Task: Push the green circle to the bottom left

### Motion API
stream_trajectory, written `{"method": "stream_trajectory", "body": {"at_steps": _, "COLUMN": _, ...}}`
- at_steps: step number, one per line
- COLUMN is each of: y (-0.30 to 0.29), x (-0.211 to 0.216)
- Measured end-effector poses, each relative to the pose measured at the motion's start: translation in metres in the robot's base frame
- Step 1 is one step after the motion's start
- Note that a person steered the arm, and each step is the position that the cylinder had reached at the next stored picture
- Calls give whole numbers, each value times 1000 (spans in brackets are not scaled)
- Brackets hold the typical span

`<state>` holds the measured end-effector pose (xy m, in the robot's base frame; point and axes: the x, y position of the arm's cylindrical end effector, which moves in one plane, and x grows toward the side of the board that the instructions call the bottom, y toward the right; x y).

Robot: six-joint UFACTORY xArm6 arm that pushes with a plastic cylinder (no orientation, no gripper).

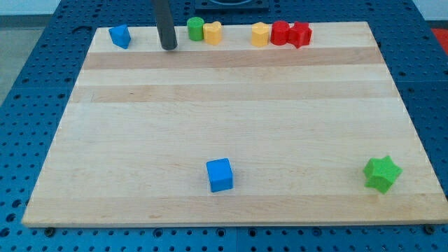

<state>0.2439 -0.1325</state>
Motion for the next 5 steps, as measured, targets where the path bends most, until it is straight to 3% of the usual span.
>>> {"method": "stream_trajectory", "body": {"at_steps": 2, "y": -10, "x": -48}}
{"method": "stream_trajectory", "body": {"at_steps": 5, "y": 41, "x": -51}}
